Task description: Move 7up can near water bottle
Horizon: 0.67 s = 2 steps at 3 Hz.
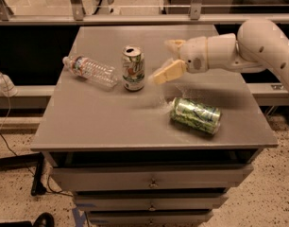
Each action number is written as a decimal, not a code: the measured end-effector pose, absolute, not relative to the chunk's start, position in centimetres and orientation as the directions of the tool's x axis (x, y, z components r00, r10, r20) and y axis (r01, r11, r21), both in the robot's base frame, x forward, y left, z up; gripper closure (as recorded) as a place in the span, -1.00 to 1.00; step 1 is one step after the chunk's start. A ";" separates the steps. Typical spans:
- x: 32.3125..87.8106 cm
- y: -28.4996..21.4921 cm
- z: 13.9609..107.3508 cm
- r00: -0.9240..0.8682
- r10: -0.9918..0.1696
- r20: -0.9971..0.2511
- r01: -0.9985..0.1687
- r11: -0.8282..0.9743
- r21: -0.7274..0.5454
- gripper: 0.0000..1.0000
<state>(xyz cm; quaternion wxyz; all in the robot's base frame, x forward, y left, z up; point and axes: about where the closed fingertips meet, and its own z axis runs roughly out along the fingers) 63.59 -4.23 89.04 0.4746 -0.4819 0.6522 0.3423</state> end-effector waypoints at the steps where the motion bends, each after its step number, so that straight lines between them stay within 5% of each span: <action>1: 63.7 -12.0 89.0 -0.106 -0.328 -0.939 -0.922 0.385 -0.031 -1.00; 2: 63.3 -20.5 89.6 -0.161 -0.320 -0.934 -0.853 0.521 -0.032 -1.00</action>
Offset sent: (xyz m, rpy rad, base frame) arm -0.0117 -0.2876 0.0169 -0.0626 0.0065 -0.4682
